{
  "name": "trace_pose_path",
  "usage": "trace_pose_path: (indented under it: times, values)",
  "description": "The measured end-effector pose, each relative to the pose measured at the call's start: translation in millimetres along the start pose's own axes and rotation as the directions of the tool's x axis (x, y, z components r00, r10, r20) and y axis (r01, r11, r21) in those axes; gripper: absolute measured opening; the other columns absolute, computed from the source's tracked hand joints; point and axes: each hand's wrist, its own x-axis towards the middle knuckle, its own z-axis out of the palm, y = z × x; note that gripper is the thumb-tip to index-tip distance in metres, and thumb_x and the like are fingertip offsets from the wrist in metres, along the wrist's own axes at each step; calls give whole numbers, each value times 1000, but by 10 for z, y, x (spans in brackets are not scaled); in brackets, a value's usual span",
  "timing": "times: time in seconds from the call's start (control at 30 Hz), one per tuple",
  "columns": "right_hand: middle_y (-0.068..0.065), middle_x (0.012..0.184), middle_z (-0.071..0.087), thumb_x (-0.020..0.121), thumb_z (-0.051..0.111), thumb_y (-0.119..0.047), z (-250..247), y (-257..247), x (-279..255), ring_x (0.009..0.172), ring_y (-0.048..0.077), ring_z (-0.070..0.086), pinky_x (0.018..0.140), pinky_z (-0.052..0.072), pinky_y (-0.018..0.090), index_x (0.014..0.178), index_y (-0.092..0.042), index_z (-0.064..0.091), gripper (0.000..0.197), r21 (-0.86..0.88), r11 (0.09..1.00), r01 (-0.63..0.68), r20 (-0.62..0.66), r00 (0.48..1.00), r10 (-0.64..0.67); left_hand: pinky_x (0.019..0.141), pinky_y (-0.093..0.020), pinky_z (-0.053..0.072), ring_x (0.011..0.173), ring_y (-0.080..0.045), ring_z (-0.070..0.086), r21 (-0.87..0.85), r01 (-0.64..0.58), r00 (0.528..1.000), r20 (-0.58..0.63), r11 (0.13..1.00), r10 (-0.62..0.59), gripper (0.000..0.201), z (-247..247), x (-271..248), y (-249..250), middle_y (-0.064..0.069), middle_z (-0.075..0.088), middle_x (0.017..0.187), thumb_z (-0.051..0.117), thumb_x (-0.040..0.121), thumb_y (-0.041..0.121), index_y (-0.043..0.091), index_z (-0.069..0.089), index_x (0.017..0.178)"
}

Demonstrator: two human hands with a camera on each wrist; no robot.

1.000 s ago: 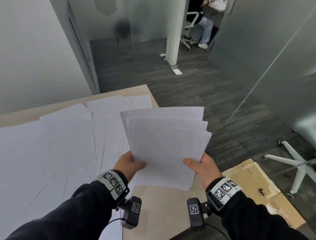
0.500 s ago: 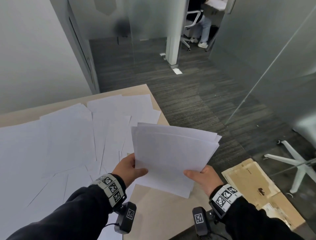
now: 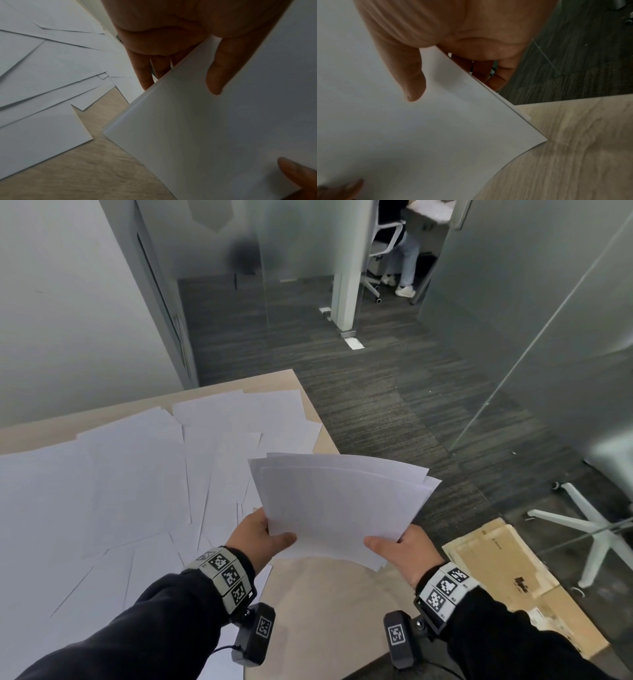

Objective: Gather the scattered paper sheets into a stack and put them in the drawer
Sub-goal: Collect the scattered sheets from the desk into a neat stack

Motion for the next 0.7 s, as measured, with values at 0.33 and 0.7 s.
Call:
trace_pose_path:
  times: [0.33, 0.7]
  values:
    - [-7, 83, 77, 80, 77, -11, 8, -32, 39, 81, 4, 71, 71, 50, 16, 85, -17, 75, 8, 37, 999, -29, -92, 995, 32, 75, -18, 44, 88, -1, 63, -8, -53, 996, -74, 999, 53, 18, 36, 13, 108, 17, 70, 91, 67, 91, 26, 42, 64, 84]
    - [2, 85, 77, 71, 84, -30, -44, -391, -78, 85, 22, 73, 65, 56, 21, 86, -16, 73, 23, 151, 978, 144, -53, 989, -137, 90, -30, 52, 94, -7, 69, -33, -9, 1000, 26, 999, 10, 24, -72, 5, 122, 14, 74, 98, 75, 82, 18, 38, 68, 95]
